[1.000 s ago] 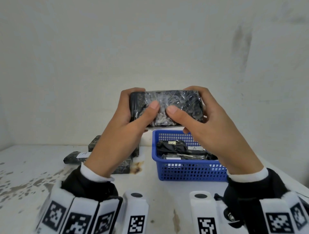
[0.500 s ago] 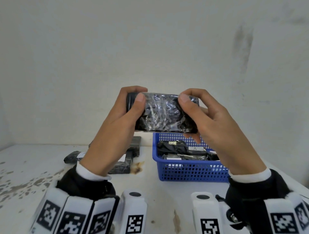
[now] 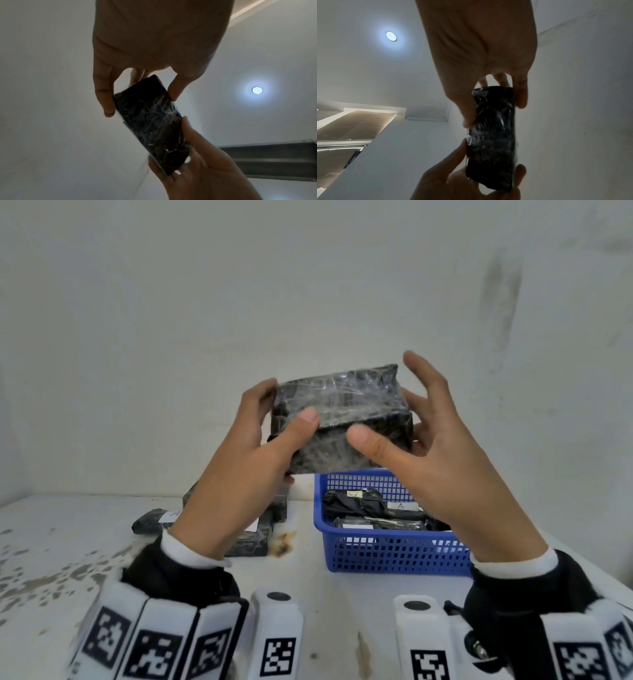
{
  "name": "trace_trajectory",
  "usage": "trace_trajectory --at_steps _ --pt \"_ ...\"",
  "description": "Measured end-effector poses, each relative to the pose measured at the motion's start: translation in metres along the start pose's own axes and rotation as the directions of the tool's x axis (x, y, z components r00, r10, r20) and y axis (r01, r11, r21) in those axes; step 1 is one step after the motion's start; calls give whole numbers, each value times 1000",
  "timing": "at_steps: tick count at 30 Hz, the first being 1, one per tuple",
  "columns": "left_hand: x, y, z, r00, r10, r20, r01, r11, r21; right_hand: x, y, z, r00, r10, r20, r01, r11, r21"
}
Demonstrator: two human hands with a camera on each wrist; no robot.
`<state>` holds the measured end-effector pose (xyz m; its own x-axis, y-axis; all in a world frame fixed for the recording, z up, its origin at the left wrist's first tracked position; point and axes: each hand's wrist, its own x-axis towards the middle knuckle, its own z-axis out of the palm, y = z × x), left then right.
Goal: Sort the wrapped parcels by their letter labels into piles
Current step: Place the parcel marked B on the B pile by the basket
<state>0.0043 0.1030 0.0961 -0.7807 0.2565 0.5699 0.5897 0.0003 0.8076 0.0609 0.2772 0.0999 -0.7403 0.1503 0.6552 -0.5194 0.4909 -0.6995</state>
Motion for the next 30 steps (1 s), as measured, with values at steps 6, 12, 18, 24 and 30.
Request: trace_trajectory --at_steps 6,12,18,24,30 --pt "0 0 -1 1000 -5 26 5 1000 -5 0 -3 -1 999 35 18 -34 999 -14" --pt "-1 -1 5 999 7 46 -9 999 51 -2 -5 -5 998 61 35 -59 996 -65" --pt "-3 5 1 998 -12 56 8 998 69 0 1 3 997 70 13 -68 995 -74" --pt "-1 0 1 999 20 45 -21 999 31 -1 0 3 998 56 -38 -60 992 -110" --pt "-1 2 1 999 18 39 -18 1000 -5 -2 -7 3 998 52 -35 -55 994 -93"
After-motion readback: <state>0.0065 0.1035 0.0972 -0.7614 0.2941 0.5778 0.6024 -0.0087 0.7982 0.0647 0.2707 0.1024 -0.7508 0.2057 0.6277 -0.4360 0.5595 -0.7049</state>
